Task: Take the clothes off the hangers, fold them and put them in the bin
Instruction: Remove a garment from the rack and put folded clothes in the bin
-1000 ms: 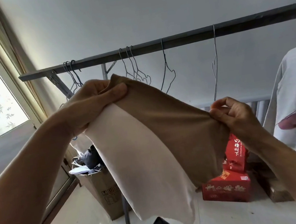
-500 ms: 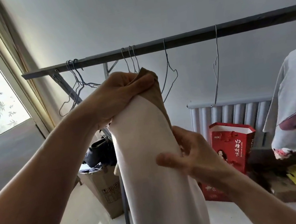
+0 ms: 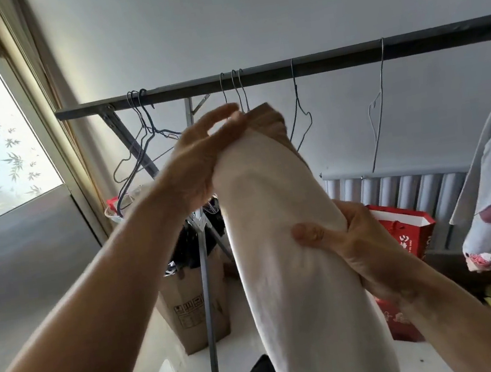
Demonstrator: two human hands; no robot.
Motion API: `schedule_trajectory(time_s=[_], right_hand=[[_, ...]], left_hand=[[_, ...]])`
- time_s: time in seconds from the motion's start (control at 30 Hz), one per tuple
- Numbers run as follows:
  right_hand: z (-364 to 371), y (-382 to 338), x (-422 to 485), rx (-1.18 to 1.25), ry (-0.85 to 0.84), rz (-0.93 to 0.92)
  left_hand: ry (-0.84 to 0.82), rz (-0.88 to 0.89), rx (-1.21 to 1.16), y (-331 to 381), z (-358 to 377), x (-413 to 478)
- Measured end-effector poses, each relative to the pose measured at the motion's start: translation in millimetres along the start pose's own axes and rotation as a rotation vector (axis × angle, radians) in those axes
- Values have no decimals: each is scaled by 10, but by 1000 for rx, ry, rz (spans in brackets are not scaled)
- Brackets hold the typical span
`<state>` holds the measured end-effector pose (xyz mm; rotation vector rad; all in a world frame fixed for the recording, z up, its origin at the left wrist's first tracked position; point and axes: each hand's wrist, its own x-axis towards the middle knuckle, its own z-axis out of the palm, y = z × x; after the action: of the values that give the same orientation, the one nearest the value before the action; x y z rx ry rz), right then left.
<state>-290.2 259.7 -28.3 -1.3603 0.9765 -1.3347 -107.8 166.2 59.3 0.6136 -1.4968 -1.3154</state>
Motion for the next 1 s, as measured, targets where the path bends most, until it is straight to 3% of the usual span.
schedule_trajectory(time_s=[0.07,0.2,0.33,0.43,0.53,0.77,0.9,1.0], right_hand=[[-35,-20,24,67,39,-10],[-122,-17,59,106,103,-17],[-219,16,60,94,112,61],[-234,54,53,108,74,110],[-278,102,58,105,61,123],[-347,214,43,91,110,114],[-318,410,18,-100,370,119],[-330,437,-57,-139,330,99]], left_hand=[[-73,-131,-231,-335,-22,-138],[-203,-450,-398,-935,102,-511],[-189,-452,-332,-1120,201,-592],[-262,-539,-276,-1201,242,-657],[-215,-598,-281,-1297,255,-690],[29,-362,-305,-1269,349,-750],[304,-198,-44,-1291,417,-754],[272,-82,168,-1319,391,-777]])
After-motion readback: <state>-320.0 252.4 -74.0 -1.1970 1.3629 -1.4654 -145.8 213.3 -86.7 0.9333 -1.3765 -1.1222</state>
